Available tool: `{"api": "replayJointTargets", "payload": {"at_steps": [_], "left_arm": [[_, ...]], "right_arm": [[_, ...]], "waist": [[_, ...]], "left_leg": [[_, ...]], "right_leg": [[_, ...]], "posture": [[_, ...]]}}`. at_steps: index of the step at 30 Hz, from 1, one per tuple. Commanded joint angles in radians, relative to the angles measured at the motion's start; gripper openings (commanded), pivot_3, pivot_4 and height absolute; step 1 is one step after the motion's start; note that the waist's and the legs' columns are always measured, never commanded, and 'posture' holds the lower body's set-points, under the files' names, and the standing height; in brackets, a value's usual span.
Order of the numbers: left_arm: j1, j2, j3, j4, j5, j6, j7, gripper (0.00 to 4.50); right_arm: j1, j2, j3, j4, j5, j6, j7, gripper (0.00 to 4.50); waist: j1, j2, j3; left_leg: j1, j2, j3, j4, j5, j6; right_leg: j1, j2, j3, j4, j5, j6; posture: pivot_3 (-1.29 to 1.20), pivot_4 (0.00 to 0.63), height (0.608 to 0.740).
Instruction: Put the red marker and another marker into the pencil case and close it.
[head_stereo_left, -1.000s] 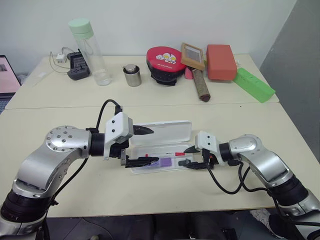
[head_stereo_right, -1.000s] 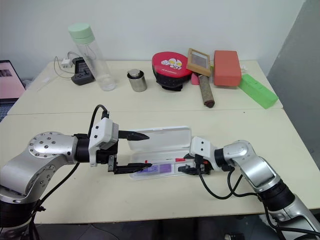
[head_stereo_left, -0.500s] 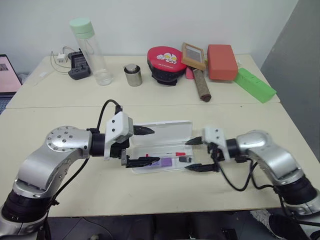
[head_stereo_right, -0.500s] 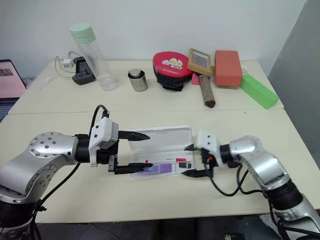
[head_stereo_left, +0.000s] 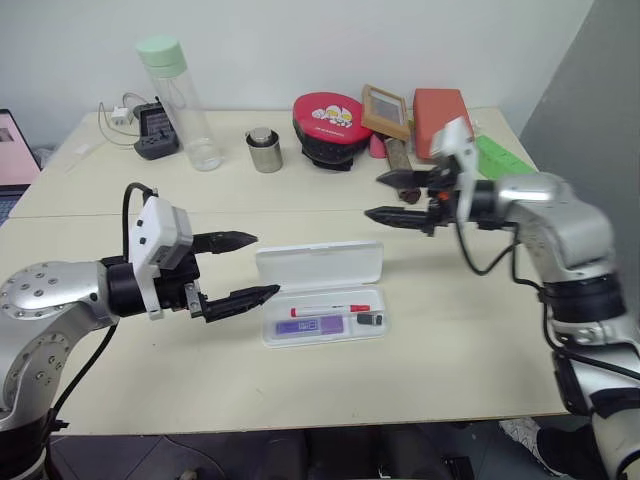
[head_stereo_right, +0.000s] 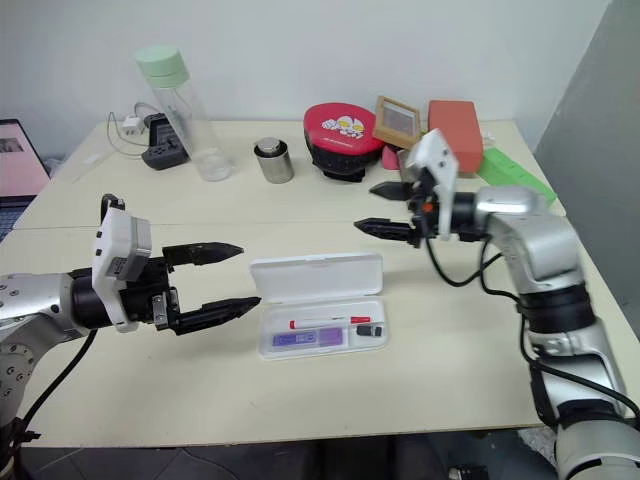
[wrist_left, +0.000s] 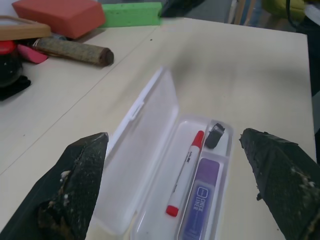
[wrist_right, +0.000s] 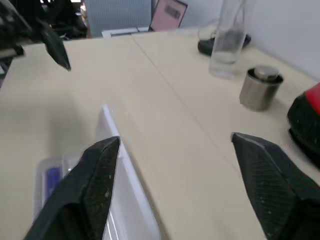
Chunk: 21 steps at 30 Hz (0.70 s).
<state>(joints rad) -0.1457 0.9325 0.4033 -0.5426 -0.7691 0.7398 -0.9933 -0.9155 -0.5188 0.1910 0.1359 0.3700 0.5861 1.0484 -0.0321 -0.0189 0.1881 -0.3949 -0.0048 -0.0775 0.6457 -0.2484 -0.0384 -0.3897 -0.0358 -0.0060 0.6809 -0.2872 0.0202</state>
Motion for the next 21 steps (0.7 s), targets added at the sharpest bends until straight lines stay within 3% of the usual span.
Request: {"api": "replayJointTargets", "payload": {"at_steps": [1, 7, 12, 21], "left_arm": [[0.038, 0.031, 0.088, -0.005, -0.012, 0.002, 0.005, 4.50], [0.085, 0.027, 0.139, -0.031, -0.036, 0.012, 0.029, 4.50], [0.101, 0.024, 0.155, -0.045, -0.051, 0.015, 0.051, 4.50], [0.094, 0.028, 0.137, -0.041, -0.069, 0.004, 0.067, 4.50]], "right_arm": [[-0.102, 0.044, 0.053, 0.138, -0.096, -0.110, 0.012, 2.50], [-0.149, 0.096, 0.097, 0.251, -0.171, -0.175, 0.036, 1.23], [-0.131, 0.096, 0.142, 0.230, -0.211, -0.190, 0.103, 0.01], [-0.069, 0.067, 0.163, 0.108, -0.222, -0.160, 0.177, 0.01]], "waist": [[0.000, 0.000, 0.000], [0.000, 0.000, 0.000], [0.002, 0.000, 0.000], [0.002, 0.000, 0.000]], "left_leg": [[0.000, 0.000, 0.000, 0.000, 0.000, 0.000], [0.000, 0.000, -0.001, 0.000, 0.000, 0.000], [0.000, 0.000, -0.002, 0.000, 0.000, 0.000], [0.000, 0.000, -0.003, 0.000, 0.000, 0.000]], "right_leg": [[0.000, 0.000, 0.000, 0.000, 0.000, 0.000], [0.000, 0.000, -0.001, 0.000, 0.000, 0.000], [0.000, 0.000, -0.001, 0.000, 0.000, 0.000], [0.000, 0.000, -0.001, 0.000, 0.000, 0.000]], "posture": [[0.00, 0.150, 0.740], [0.00, 0.150, 0.740], [0.00, 0.150, 0.740], [0.00, 0.150, 0.740]]}}
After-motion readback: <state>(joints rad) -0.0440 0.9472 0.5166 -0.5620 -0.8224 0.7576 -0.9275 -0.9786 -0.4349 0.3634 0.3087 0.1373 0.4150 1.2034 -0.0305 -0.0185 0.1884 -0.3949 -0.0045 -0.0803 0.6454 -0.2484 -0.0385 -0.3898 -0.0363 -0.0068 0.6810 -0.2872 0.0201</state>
